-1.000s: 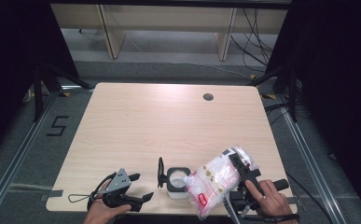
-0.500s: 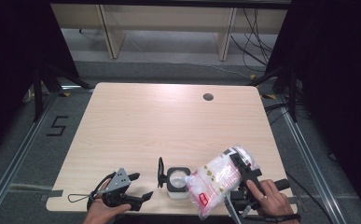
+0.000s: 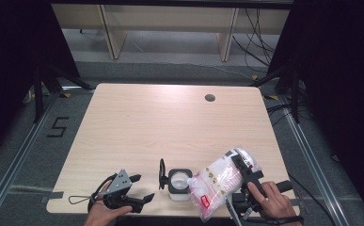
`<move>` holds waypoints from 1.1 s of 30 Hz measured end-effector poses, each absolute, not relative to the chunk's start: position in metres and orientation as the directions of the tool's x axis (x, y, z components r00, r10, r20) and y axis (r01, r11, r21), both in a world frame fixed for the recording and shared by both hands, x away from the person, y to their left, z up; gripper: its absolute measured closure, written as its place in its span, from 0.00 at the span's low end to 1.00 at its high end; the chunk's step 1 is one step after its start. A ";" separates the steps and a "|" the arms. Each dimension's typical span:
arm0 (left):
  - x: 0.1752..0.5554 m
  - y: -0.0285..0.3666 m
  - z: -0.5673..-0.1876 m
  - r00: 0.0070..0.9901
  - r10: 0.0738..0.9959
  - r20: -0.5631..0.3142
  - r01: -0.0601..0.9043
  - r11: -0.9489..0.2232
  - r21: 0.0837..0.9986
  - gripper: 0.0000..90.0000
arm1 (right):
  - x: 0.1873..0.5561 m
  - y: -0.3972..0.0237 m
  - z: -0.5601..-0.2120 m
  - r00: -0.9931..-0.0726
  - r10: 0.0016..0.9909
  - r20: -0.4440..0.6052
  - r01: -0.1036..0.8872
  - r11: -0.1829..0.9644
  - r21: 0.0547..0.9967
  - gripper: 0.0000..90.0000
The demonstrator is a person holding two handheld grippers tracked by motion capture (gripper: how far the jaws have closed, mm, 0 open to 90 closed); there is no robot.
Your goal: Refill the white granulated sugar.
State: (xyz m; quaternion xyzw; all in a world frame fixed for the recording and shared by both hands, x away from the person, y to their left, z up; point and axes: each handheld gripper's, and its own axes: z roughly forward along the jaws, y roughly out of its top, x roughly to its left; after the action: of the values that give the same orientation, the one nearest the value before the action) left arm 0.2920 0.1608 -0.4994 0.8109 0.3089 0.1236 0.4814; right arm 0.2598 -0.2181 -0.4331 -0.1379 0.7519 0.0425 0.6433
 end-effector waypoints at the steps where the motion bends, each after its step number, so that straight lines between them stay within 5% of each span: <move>1: 0.292 0.161 -0.500 0.783 0.614 -0.098 0.378 -0.345 0.859 0.18 | 0.260 -0.218 -0.433 -0.134 -0.153 -0.979 -0.262 0.958 -0.113 0.43; 15: 0.290 0.160 -0.500 0.773 0.625 -0.106 0.391 -0.339 0.856 0.18 | 0.261 -0.217 -0.429 -0.118 -0.219 -0.969 -0.283 0.942 -0.178 0.43; 18: 0.292 0.161 -0.499 0.782 0.617 -0.090 0.377 -0.353 0.857 0.18 | 0.260 -0.218 -0.432 -0.138 -0.147 -0.980 -0.264 0.959 -0.107 0.43; 33: 0.292 0.162 -0.499 0.787 0.611 -0.084 0.369 -0.357 0.858 0.18 | 0.262 -0.219 -0.433 -0.141 -0.164 -0.976 -0.281 0.952 -0.119 0.44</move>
State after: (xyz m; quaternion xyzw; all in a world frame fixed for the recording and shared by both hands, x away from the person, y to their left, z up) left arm 0.2921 0.1621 -0.4994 0.8141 0.3011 0.1262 0.4803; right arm 0.2624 -0.2187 -0.4325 -0.1476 0.7540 0.0461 0.6384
